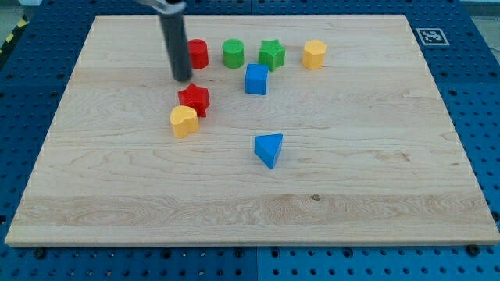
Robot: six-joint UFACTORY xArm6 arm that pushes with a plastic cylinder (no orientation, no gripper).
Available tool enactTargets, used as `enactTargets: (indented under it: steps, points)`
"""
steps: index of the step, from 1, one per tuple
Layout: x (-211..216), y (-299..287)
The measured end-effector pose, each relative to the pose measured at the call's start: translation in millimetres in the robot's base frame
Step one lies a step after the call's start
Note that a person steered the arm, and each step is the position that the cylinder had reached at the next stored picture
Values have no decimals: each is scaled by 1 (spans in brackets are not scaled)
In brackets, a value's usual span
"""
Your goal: Place the red blocks above the yellow heart
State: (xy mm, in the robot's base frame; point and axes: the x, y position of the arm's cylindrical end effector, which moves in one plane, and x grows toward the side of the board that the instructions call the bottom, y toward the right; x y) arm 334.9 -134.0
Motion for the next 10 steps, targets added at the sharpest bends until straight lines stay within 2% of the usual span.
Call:
enactTargets:
  steps: [1,2,3,6,7,8,9,10]
  points:
    - [-63,0]
    - [-82,12]
    - [-68,21]
    - [33,36]
    - [6,20]
    - [-8,57]
    - [7,112]
    - [20,109]
